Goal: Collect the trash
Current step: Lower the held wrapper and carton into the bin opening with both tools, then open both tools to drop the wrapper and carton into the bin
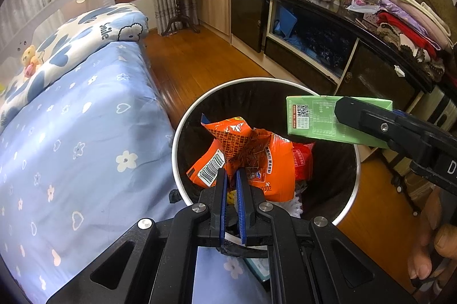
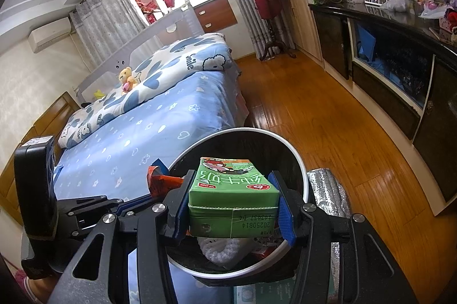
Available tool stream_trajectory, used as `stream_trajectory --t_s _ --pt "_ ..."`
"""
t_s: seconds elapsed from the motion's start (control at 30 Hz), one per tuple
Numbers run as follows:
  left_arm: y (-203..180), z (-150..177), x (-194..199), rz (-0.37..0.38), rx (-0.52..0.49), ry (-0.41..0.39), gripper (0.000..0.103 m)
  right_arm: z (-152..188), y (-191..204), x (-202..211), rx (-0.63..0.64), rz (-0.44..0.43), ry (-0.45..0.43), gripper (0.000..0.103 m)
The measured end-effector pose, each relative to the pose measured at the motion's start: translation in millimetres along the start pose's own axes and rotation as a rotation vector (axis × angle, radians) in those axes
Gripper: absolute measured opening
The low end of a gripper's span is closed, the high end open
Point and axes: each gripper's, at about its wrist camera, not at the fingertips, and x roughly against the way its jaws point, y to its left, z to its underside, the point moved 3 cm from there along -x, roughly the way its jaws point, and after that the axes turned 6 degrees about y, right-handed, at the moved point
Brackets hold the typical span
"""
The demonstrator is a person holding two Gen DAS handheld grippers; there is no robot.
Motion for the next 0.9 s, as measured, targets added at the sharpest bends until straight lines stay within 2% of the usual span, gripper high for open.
stream_trajectory --t_s 0.17,0.23,0.3,0.33,0.37,0.57,0.73,0.9 --pt "2 -1 -1 0.0 -0.003 0.006 0.006 0 -1 -1 -0.002 -0.003 0.001 0.051" --pt "3 -1 0 0.006 0.001 0.008 0.009 -1 -1 -1 -0.004 -0.004 0.003 0.051" --pt "5 -1 1 0.007 0.008 0.008 0.02 0 -3 -2 -0.009 -0.006 0.008 0.051" --pt "7 -1 1 0.002 0.009 0.005 0.033 0 -4 -3 -0.014 -0.007 0.012 0.052" --pt "8 0 4 -0.003 0.012 -0.005 0.041 1 -5 -4 -0.022 -0.009 0.016 0.053" --pt "13 13 15 -0.003 0.048 -0.035 0.045 4 -7 -3 -0.04 -0.027 0.027 0.055" --pt "23 42 32 0.005 0.117 -0.077 0.051 11 1 6 -0.044 -0.037 0.013 0.055" --pt "37 79 54 -0.001 0.19 -0.112 0.052 24 17 19 -0.034 -0.041 -0.019 0.066"
